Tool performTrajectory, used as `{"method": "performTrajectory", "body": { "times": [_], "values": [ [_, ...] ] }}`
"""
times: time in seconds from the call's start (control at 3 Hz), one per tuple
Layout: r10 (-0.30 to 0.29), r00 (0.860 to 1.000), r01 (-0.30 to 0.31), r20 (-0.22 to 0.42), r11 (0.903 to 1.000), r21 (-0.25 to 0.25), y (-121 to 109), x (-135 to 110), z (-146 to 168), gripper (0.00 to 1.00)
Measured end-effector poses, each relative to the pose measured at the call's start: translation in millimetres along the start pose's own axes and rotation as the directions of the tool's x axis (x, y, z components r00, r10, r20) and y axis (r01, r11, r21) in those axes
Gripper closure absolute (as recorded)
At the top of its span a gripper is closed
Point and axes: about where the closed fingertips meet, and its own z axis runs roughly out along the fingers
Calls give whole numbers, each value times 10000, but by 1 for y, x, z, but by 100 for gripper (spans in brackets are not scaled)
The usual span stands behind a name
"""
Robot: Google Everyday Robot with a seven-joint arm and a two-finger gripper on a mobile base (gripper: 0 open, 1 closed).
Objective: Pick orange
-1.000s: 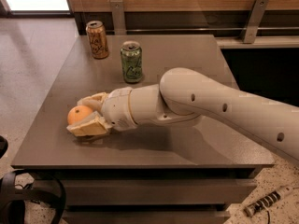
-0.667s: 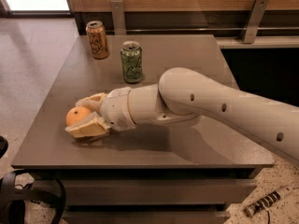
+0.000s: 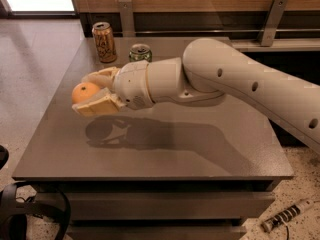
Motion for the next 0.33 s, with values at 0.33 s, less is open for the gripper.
{"method": "performTrajectory", "body": {
  "times": [0.33],
  "values": [
    [-490, 9982, 486, 349, 9987, 121, -24, -31, -18, 100]
  ]
}}
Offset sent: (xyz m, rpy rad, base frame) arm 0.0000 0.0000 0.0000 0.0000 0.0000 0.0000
